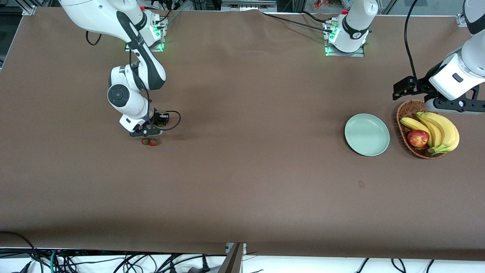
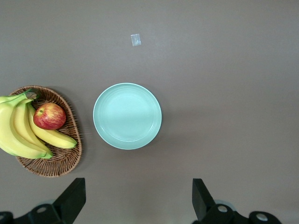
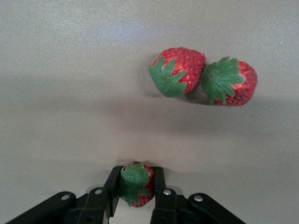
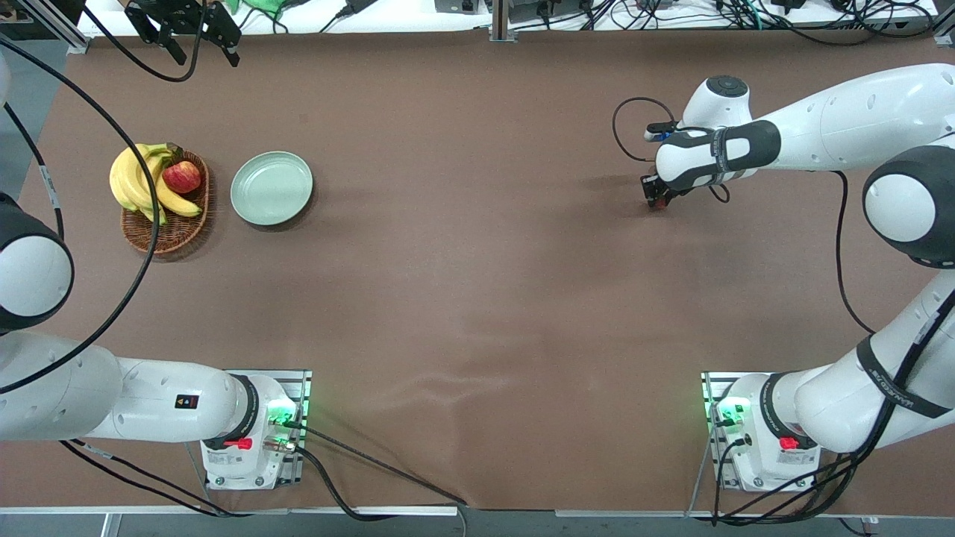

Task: Collect all strawberries into plate
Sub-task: 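Grasp one red strawberry with the right gripper, then carry the strawberry toward the plate and release it mid-table, then grasp the strawberry with the left gripper while the right gripper withdraws, then carry the strawberry with the left gripper over the green plate, then lower the strawberry onto the plate and open the left gripper, then grasp a second strawberry with the right gripper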

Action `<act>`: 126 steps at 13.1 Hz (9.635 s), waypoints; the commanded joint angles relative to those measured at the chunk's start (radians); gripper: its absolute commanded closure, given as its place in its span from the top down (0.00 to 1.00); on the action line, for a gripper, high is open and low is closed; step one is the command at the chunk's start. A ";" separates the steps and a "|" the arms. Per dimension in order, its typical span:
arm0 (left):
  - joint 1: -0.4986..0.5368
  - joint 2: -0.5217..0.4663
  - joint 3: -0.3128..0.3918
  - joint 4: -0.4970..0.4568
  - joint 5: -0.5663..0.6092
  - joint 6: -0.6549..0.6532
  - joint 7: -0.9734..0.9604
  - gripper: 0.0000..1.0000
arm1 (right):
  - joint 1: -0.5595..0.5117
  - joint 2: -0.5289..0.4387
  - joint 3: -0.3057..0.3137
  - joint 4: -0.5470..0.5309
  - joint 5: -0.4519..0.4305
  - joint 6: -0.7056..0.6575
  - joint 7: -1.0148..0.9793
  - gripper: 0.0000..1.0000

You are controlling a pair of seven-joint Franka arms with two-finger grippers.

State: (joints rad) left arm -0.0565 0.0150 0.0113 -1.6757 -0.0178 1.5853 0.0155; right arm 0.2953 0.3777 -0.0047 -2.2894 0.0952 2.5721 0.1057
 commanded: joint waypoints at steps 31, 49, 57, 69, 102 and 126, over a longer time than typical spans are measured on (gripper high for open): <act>-0.006 0.052 -0.206 -0.426 0.001 0.540 -0.298 1.00 | 0.498 0.184 -0.222 0.647 0.017 -0.434 0.463 0.99; -0.037 0.465 -0.493 -0.523 0.542 0.993 -1.393 1.00 | 0.194 0.165 -0.264 0.389 0.193 -0.382 -0.112 0.72; -0.039 0.467 -0.494 -0.533 0.542 0.993 -1.465 0.10 | 0.136 0.199 -0.262 0.389 0.205 -0.332 -0.185 0.63; 0.027 0.324 -0.345 -0.332 0.072 0.655 -0.788 0.00 | 0.162 0.225 -0.252 0.412 0.310 -0.303 -0.182 0.60; 0.020 0.122 0.021 -0.478 -0.022 0.702 0.150 1.00 | 0.196 0.279 -0.291 0.521 0.261 -0.405 0.048 0.53; 0.020 0.049 0.027 -0.475 -0.056 0.578 0.136 1.00 | 0.424 0.417 0.028 0.946 0.376 -0.260 0.843 0.21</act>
State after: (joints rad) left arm -0.0373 0.0860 0.0346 -2.1419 -0.0400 2.1789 0.1282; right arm 0.6548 0.7226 0.0059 -1.4043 0.4580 2.1895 0.8301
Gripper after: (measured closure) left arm 0.000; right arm 0.665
